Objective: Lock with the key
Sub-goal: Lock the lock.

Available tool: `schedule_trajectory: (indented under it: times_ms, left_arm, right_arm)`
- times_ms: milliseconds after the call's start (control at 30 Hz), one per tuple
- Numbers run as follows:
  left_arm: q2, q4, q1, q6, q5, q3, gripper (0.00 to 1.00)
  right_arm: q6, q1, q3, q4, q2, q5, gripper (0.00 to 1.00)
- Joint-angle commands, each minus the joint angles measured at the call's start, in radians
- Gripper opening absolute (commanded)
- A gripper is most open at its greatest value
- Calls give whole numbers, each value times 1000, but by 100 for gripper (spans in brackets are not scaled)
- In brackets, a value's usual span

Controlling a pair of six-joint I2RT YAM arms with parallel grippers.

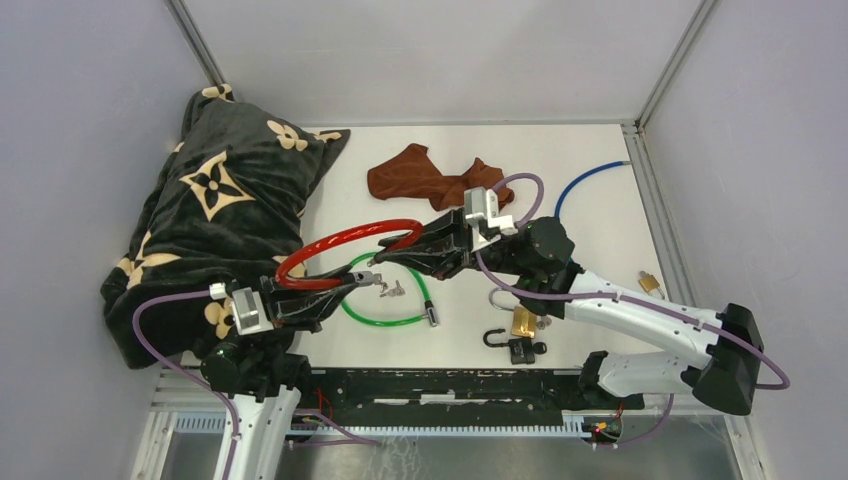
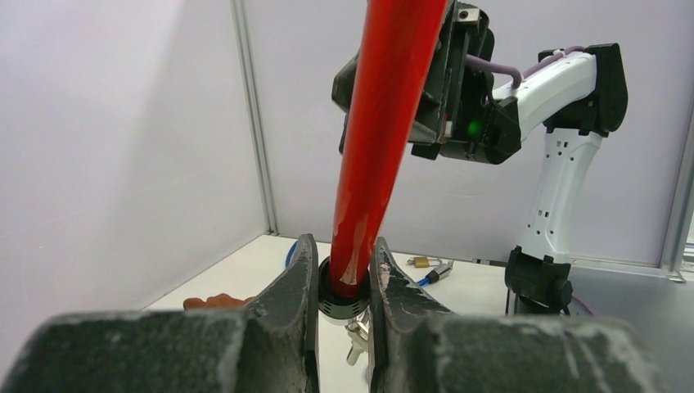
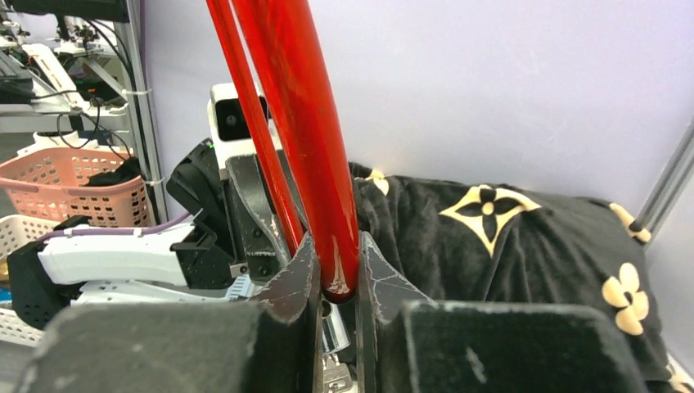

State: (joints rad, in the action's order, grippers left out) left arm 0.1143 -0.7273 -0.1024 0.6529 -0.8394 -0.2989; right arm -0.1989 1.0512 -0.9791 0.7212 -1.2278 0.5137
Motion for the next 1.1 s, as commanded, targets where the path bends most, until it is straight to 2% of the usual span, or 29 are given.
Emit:
schedule_trajectory:
  times_ms: [0,433,867,1067]
  left_arm:
    - [-1,-17,2,-42,34,-4,2]
    - [22,-59,1,-24,51,-19,2]
    - [27,-86,0,-38,72,-20,2]
    - [40,-138,2,15,175,-23,2]
  right_arm:
    - [0,-3,-38,31,38,-45,0]
    - [-103,-2,-69,72,-80,34,0]
    - [-127,0,-71,55,-104,62,0]
    - [-177,13,-75,112,-163,73,0]
